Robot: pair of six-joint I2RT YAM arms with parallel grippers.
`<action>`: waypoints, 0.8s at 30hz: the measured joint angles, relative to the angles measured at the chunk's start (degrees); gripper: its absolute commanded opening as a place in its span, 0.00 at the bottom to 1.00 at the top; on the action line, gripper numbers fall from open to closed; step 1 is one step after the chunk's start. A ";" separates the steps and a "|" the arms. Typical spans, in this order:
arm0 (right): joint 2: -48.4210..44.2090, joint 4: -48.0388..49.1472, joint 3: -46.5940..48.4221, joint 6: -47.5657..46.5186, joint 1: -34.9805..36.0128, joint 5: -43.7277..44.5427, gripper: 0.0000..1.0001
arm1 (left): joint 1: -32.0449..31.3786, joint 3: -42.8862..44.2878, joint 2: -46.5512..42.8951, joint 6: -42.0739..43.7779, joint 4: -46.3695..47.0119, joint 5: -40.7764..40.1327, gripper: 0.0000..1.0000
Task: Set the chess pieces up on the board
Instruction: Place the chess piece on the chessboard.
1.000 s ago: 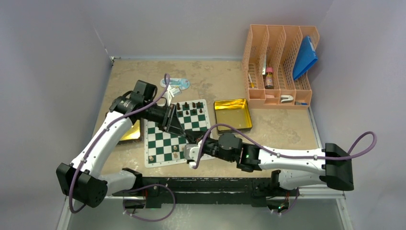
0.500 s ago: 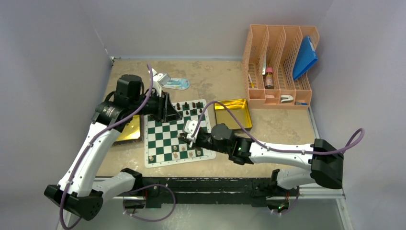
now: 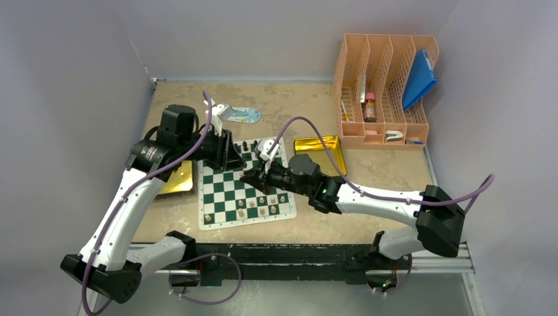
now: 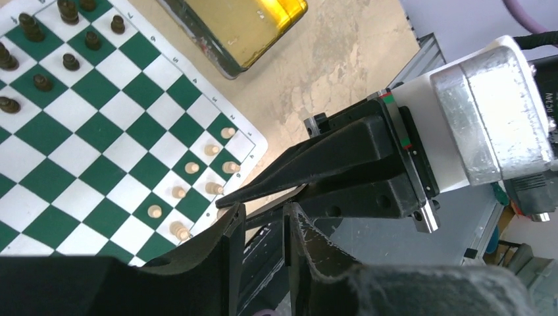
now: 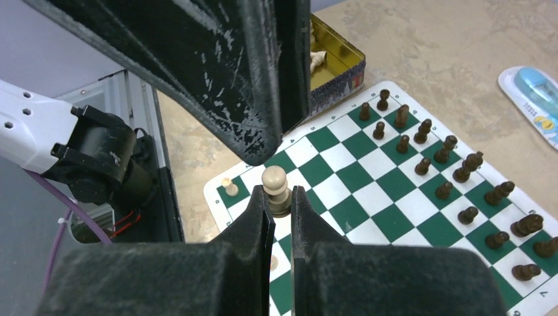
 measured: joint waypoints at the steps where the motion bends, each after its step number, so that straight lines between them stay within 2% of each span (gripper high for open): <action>1: 0.28 -0.09 0.00 0.48 -0.13 0.02 0.00 | 0.00 0.00 0.15 0.15 -0.44 -0.26 0.26; 7: 0.81 -0.42 0.00 2.67 -0.26 0.07 0.00 | 0.00 -0.04 1.62 0.35 -3.52 -1.86 0.26; 24: 0.81 -0.42 0.00 3.39 -0.28 0.28 0.00 | 0.00 -1.77 5.33 0.31 -4.74 -5.01 0.24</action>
